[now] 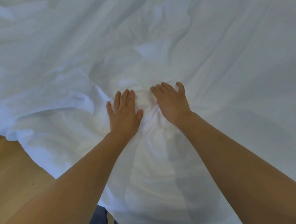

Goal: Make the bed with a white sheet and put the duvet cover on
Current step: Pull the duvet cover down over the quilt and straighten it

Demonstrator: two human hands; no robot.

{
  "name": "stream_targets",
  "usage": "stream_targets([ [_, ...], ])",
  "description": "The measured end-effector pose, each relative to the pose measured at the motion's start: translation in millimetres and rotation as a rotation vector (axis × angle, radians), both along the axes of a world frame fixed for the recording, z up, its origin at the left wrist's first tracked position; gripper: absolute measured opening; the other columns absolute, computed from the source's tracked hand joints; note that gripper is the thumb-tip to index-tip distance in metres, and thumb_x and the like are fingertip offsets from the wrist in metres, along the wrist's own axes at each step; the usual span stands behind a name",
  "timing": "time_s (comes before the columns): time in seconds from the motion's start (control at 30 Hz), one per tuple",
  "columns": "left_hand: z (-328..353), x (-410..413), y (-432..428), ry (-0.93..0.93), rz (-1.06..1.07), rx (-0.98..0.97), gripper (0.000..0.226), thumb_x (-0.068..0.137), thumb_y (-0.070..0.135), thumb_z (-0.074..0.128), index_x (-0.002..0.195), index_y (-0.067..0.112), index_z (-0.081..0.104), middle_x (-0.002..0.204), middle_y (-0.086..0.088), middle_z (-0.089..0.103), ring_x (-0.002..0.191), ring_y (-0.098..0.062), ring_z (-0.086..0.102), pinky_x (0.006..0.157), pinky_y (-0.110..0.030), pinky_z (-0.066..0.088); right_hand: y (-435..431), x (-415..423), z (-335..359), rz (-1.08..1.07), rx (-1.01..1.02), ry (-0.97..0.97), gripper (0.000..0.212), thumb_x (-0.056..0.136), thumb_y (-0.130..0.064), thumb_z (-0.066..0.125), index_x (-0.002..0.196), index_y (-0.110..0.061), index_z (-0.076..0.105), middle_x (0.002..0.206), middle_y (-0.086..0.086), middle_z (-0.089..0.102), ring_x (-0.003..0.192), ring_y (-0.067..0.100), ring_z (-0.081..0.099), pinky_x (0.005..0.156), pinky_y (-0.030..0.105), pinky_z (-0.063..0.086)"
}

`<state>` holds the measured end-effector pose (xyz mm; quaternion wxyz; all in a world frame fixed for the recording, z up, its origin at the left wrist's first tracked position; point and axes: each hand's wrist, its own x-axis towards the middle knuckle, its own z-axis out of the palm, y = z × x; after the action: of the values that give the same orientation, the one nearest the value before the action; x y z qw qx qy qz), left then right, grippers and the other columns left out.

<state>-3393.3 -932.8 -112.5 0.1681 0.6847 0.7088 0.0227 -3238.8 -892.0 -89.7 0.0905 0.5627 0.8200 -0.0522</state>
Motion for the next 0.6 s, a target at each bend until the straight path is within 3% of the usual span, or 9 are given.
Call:
stream_targets([
  [0.07, -4, 2, 6, 0.019, -0.01, -0.008, 0.046, 0.1, 0.032, 0.036, 0.145, 0.02, 0.033, 0.153, 0.0, 0.029, 0.144, -0.02, 0.014, 0.115, -0.045, 0.003, 4, 1, -2, -0.005, -0.022, -0.032, 0.055, 0.095, -0.012, 0.045, 0.145, -0.019, 0.024, 0.147, 0.003, 0.032, 0.141, 0.02, 0.021, 0.111, 0.048, 0.013],
  [0.13, -7, 2, 12, 0.011, -0.034, 0.035, 0.033, 0.1, 0.022, 0.037, 0.127, 0.019, 0.055, 0.134, 0.001, 0.052, 0.131, -0.019, 0.036, 0.115, -0.041, 0.008, 8, 0, -4, 0.001, -0.02, -0.044, 0.047, 0.094, -0.012, 0.046, 0.139, -0.017, 0.033, 0.143, 0.003, 0.036, 0.138, 0.022, 0.025, 0.11, 0.046, 0.015],
  [0.23, -7, 3, 19, -0.093, -0.013, 0.135, 0.028, 0.097, 0.012, 0.041, 0.111, 0.012, 0.065, 0.112, -0.004, 0.063, 0.105, -0.023, 0.054, 0.104, -0.031, 0.028, 10, 0, -9, 0.011, -0.019, -0.043, 0.035, 0.094, -0.013, 0.045, 0.128, -0.017, 0.045, 0.13, 0.002, 0.046, 0.128, 0.023, 0.036, 0.109, 0.042, 0.017],
  [0.33, 10, 4, 11, -0.353, 0.081, 0.15, 0.023, 0.096, 0.01, 0.045, 0.101, 0.003, 0.066, 0.099, -0.01, 0.064, 0.091, -0.023, 0.057, 0.08, -0.022, 0.036, 9, 5, -13, -0.003, -0.003, -0.015, 0.032, 0.096, -0.02, 0.043, 0.128, -0.019, 0.047, 0.129, 0.001, 0.047, 0.125, 0.022, 0.038, 0.111, 0.045, 0.013],
  [0.47, 39, 13, -25, -0.564, 0.082, 0.123, 0.018, 0.094, 0.011, 0.05, 0.08, 0.018, 0.059, 0.076, 0.004, 0.058, 0.07, -0.002, 0.048, 0.063, -0.017, 0.034, 0, 5, -2, 0.006, -0.102, 0.189, 0.061, 0.094, -0.019, 0.044, 0.149, -0.025, 0.018, 0.154, 0.0, 0.024, 0.142, 0.019, 0.016, 0.11, 0.048, 0.012],
  [0.53, 52, 20, -41, -0.713, 0.144, -0.004, 0.029, 0.095, 0.011, 0.047, 0.071, 0.027, 0.046, 0.064, 0.011, 0.048, 0.06, 0.005, 0.045, 0.057, -0.012, 0.033, -7, 7, 10, 0.06, -0.196, 0.186, 0.055, 0.092, -0.016, 0.045, 0.144, -0.023, 0.03, 0.151, 0.002, 0.028, 0.141, 0.016, 0.016, 0.107, 0.047, 0.008],
  [0.6, 58, 27, -48, -0.837, 0.186, -0.199, 0.028, 0.097, 0.009, 0.043, 0.072, 0.023, 0.046, 0.067, 0.009, 0.047, 0.059, 0.007, 0.044, 0.057, -0.01, 0.033, -21, 24, 24, 0.108, -0.199, 0.121, 0.038, 0.087, -0.025, 0.043, 0.124, -0.017, 0.048, 0.127, 0.004, 0.051, 0.125, 0.019, 0.039, 0.1, 0.039, 0.012],
])
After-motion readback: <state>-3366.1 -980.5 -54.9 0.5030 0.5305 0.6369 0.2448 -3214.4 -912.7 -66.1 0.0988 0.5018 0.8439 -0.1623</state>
